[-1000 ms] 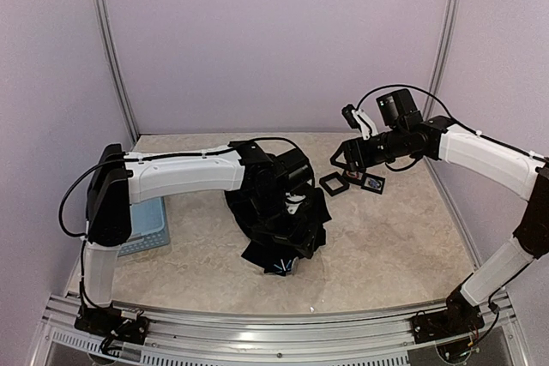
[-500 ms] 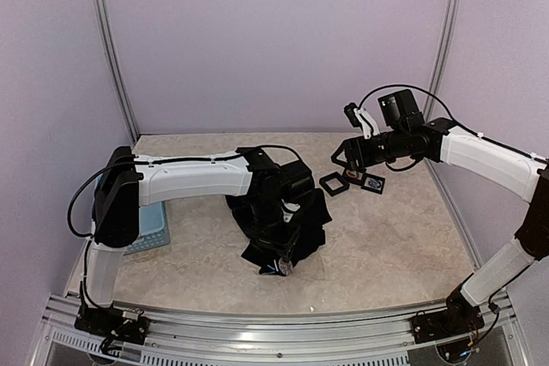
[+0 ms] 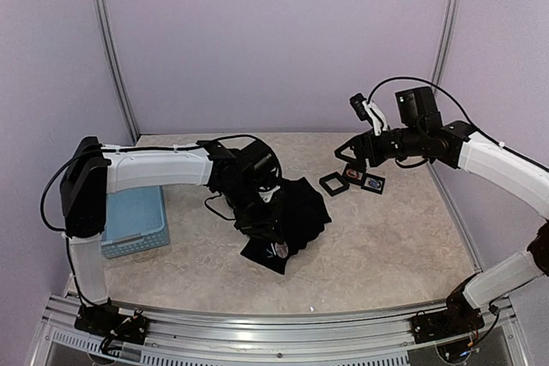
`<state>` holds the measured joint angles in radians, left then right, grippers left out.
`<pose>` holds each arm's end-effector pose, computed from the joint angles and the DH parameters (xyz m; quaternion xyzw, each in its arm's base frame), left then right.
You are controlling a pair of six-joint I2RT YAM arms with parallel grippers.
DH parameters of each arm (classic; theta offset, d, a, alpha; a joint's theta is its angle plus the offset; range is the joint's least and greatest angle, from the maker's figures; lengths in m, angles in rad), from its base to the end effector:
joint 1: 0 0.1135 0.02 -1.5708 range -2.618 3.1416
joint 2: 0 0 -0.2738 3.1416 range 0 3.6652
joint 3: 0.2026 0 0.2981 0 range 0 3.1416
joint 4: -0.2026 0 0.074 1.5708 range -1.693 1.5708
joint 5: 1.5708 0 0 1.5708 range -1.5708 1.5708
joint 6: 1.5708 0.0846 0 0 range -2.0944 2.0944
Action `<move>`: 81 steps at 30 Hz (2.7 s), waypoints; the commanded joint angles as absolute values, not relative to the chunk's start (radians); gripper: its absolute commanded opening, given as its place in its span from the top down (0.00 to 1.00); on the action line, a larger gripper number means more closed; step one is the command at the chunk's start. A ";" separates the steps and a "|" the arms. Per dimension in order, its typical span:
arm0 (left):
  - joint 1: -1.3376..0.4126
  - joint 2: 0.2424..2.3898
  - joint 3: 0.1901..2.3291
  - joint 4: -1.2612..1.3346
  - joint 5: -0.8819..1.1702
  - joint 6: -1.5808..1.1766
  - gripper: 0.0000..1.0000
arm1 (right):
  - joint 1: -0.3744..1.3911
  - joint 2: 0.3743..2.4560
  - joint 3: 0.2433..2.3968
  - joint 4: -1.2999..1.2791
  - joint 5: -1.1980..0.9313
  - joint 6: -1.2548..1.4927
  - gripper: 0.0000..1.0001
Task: Remove the brooch from the garment
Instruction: Pick up the brooch from the crumpled clothing, then pass from the left arm to the right
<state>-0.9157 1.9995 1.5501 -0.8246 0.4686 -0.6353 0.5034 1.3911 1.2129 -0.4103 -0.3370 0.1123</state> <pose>0.2540 -0.3933 0.1468 -0.1684 -0.9477 0.2646 0.0581 0.3343 0.2160 0.3048 -0.2465 0.8374 0.2818 0.3983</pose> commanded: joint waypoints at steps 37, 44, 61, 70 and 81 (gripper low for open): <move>-0.729 1.738 1.221 0.494 1.243 -1.527 1.00 | 0.898 1.118 0.861 0.011 -0.286 -0.678 0.58; -0.739 1.746 1.224 0.494 1.243 -1.531 1.00 | 0.934 1.144 0.863 0.024 -0.245 -0.744 0.63; -0.752 1.762 1.220 0.491 1.237 -1.537 1.00 | 0.985 1.171 0.873 0.062 -0.247 -0.799 0.77; -0.750 1.775 1.212 0.448 1.235 -1.512 0.92 | 1.001 1.186 0.896 0.026 -0.248 -0.805 1.00; -0.678 1.676 1.390 -0.268 0.899 -0.959 0.11 | 1.000 1.187 0.967 -0.217 -0.241 -0.667 1.00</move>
